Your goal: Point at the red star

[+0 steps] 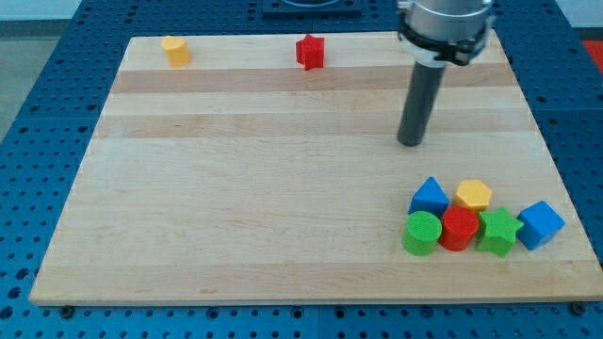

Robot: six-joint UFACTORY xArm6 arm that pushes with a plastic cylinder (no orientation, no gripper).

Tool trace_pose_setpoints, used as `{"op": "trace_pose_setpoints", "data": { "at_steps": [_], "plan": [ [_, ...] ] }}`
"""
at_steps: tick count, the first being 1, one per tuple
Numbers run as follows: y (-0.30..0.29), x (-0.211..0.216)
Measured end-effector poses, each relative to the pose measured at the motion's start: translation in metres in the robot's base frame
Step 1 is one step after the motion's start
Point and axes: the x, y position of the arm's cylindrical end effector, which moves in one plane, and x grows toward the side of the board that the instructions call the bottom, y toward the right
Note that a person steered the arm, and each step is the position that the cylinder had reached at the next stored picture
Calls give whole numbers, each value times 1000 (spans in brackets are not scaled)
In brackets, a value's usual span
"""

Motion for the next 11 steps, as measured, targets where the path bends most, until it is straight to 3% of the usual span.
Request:
{"op": "trace_pose_setpoints", "data": {
  "at_steps": [3,5,8,11],
  "plan": [
    [-142,-54],
    [-193,-107],
    [-190,-196],
    [-98,-180]
  ]
}}
